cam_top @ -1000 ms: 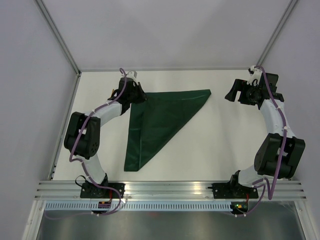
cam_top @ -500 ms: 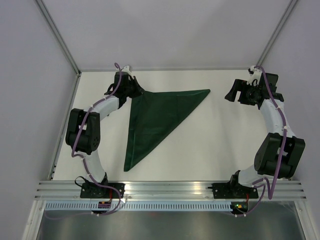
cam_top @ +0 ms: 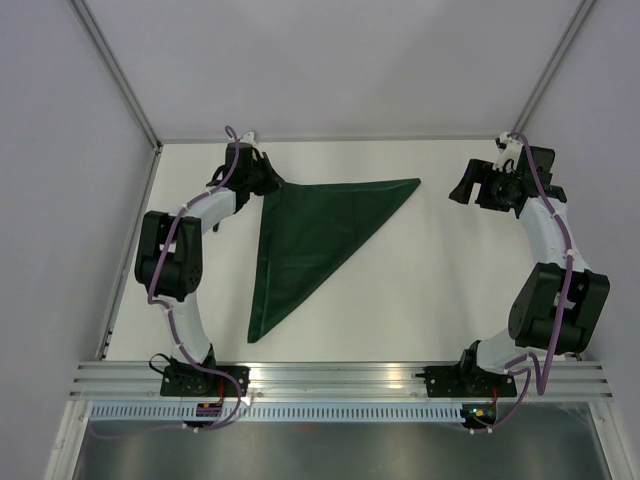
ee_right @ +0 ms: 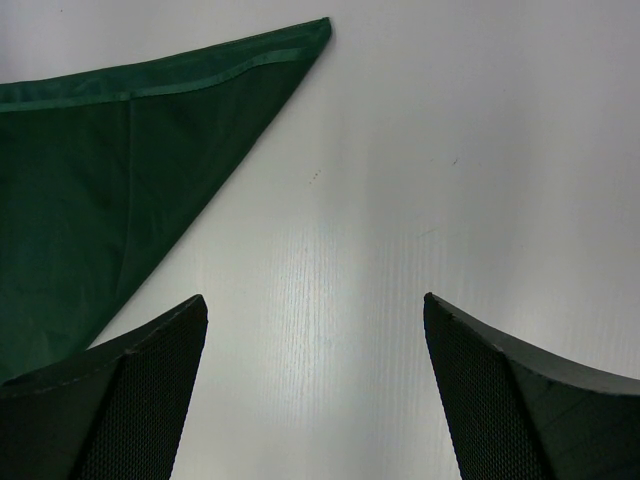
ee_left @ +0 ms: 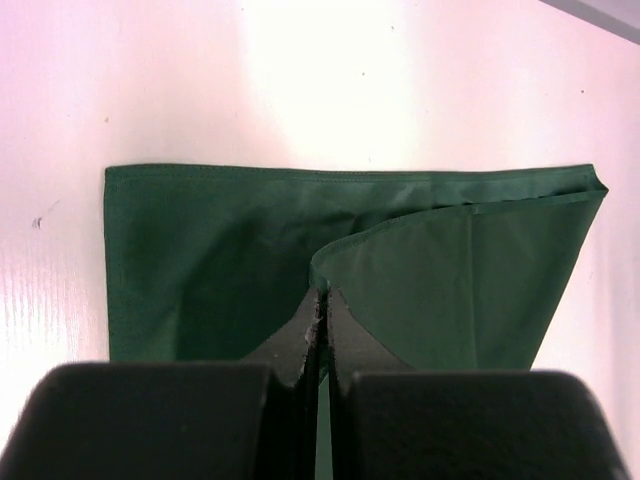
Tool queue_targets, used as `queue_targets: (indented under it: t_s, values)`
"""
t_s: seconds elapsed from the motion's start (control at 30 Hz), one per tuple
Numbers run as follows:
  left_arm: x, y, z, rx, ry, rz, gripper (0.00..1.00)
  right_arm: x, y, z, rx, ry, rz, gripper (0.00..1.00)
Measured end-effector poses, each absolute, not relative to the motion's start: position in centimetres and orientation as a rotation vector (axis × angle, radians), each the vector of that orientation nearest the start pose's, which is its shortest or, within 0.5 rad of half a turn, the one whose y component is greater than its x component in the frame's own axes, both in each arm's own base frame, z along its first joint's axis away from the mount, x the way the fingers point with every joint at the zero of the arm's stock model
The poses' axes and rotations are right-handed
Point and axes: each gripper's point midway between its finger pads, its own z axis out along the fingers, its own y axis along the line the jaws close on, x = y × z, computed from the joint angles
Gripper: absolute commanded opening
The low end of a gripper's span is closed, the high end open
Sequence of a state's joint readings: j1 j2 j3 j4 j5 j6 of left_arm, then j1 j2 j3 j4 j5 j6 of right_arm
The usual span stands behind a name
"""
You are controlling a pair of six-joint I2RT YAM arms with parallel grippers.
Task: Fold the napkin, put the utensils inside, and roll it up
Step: Fold the napkin at the center of the board.
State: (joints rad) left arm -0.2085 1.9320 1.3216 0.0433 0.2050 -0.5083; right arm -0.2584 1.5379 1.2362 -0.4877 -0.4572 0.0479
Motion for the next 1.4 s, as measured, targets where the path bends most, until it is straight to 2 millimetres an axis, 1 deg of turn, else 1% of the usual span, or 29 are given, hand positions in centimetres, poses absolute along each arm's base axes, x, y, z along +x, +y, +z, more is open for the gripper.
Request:
queue_targets:
  t_s: [0.23,0.33,0.53,0.83,1.03,1.4]
  values:
    - [52.0,-16.6,11.6,-0.198,2.165,-0.646,0.02,40.3,-2.5,16.9,0.134,2.295,0.428,0.93]
    - [52.5,-16.7,11.6,-0.196,2.162,-0.649,0.02,40.3,-2.5,16.9,0.134,2.295,0.427,0.93]
    - [52.8,-16.5,11.0,-0.206,2.177,-0.643,0.02,40.3,-2.6,16.8,0.136,2.297,0.423,0.93]
    - [53.3,-16.0,11.4,-0.215,2.174,-0.642,0.02,40.3,-2.6,16.7,0.138,2.299,0.42,0.93]
    - [53.7,-16.0,12.1,-0.211,2.16,-0.65,0.02,40.4,-2.6,16.5,0.14,2.303,0.421,0.93]
    - [53.9,-15.4,12.2,-0.221,2.157,-0.649,0.02,40.4,-2.6,16.3,0.141,2.31,0.423,0.93]
